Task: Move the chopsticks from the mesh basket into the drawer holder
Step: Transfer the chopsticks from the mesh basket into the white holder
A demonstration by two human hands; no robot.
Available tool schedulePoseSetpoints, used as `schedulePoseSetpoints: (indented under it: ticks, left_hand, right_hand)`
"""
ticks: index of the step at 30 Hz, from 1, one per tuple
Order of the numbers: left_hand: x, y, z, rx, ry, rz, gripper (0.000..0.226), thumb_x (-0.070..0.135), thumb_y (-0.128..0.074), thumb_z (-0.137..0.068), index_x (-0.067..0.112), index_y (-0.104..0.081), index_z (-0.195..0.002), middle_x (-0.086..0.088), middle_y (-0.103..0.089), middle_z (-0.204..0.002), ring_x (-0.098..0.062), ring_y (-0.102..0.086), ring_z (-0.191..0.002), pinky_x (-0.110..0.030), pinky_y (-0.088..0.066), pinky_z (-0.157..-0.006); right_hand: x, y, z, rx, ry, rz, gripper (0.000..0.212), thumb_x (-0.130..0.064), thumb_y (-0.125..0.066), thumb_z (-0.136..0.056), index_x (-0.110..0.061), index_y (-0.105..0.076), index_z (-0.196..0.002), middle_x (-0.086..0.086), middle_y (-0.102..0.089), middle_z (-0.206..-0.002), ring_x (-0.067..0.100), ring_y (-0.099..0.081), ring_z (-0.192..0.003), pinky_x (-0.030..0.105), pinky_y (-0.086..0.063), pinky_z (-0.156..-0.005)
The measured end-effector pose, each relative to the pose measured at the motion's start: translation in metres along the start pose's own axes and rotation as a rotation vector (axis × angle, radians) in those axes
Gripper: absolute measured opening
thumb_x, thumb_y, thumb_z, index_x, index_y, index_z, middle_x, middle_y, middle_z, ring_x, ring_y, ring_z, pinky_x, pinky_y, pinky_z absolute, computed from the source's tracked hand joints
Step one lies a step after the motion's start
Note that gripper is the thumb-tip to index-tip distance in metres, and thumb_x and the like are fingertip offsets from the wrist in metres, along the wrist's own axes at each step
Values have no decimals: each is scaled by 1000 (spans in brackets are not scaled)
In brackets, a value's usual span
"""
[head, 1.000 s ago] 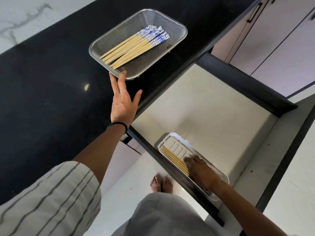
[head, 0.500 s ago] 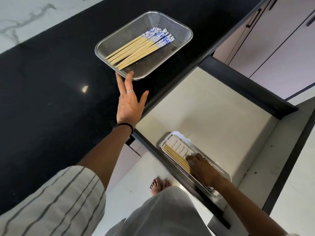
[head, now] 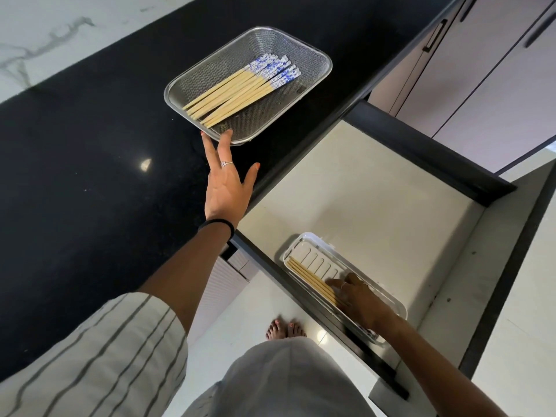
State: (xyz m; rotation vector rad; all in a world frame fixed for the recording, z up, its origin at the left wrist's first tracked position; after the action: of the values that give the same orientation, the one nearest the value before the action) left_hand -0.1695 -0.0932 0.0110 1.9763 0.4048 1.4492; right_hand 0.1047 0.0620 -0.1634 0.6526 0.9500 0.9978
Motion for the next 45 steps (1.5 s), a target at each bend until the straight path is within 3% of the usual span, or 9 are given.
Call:
schedulePoseSetpoints:
  ticks: [7, 10, 12, 16, 20, 25, 33, 38, 45]
  left_hand:
    - [0, 0, 0, -5, 14, -2, 71, 34, -57, -95, 29, -13, -150, -12, 10, -160, -39, -49, -126, -48, -52, -94]
    - [0, 0, 0, -4, 17, -11, 72, 34, -58, -95, 27, -13, -151, -12, 9, -160, -39, -51, -124, -48, -53, -91]
    - [1, 0, 0, -2, 15, -13, 72, 33, -58, -95, 26, -13, -151, -13, 9, -160, -39, -50, -125, -48, -53, -92]
    - [0, 0, 1, -3, 13, -14, 71, 34, -57, -95, 26, -13, -151, -13, 9, -160, -39, -51, -124, -48, -52, -93]
    - [0, 0, 0, -1, 12, -3, 71, 33, -58, -95, 27, -14, -151, -12, 9, -160, -38, -48, -128, -48, -52, -94]
    - [-1, -1, 0, -4, 6, -13, 72, 34, -57, -95, 28, -12, -151, -13, 9, -160, -41, -50, -124, -49, -54, -89]
    - [-4, -2, -2, 16, -9, -16, 72, 35, -58, -94, 30, -13, -149, -13, 8, -160, -38, -48, -127, -42, -49, -95]
    - [-5, -3, -2, 23, -15, -21, 72, 35, -58, -94, 29, -13, -150, -14, 7, -160, -40, -49, -126, -43, -50, -95]
    - [-4, -1, -1, 21, -9, -5, 72, 34, -59, -94, 30, -14, -150, -14, 8, -160, -40, -50, -125, -42, -50, -95]
  right_hand:
    - [-1, 5, 0, -70, -25, -58, 37, -22, -43, -99, -19, -49, -135, 3, -37, -152, 20, -35, -138, 25, -26, -111]
    - [0, 7, -2, -40, -90, -153, 41, -8, -51, -94, -20, -52, -132, 19, -43, -135, 33, -47, -120, 19, -40, -91]
    - [0, 9, -1, 5, -101, -195, 42, -10, -53, -93, -22, -51, -133, 16, -45, -132, 30, -51, -116, 32, -46, -98]
    - [-4, 11, 3, -3, -105, -250, 42, -22, -53, -96, -24, -47, -137, 3, -50, -138, 16, -51, -125, 34, -40, -109]
    - [-6, 16, 6, 20, -171, -238, 38, -10, -49, -94, -14, -52, -131, 12, -57, -126, 28, -56, -113, 37, -46, -98]
    - [-13, 23, 14, 103, -167, -315, 29, -31, -42, -100, -23, -57, -123, 0, -63, -123, 16, -58, -111, 31, -45, -99]
    - [-12, 19, 15, 138, -265, -493, 21, -33, -45, -98, -25, -62, -107, -3, -67, -108, 12, -59, -98, 26, -44, -86]
    - [-8, 15, 12, 135, -286, -613, 15, -22, -51, -93, -28, -64, -96, -8, -68, -100, 10, -62, -96, 30, -48, -91]
    - [-4, 14, 6, 84, -295, -490, 12, -20, -58, -90, -23, -63, -100, -2, -67, -97, 13, -62, -89, 27, -52, -84]
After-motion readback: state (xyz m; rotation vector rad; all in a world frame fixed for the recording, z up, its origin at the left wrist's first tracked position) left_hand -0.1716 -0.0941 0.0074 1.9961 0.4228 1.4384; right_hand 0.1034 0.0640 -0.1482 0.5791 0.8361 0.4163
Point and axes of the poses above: each hand's wrist, its own z-axis away from the middle knuckle, its own y-axis out of the back of the hand, x = y × z, the point moved 5 cm from there along -z, towards the middle knuckle
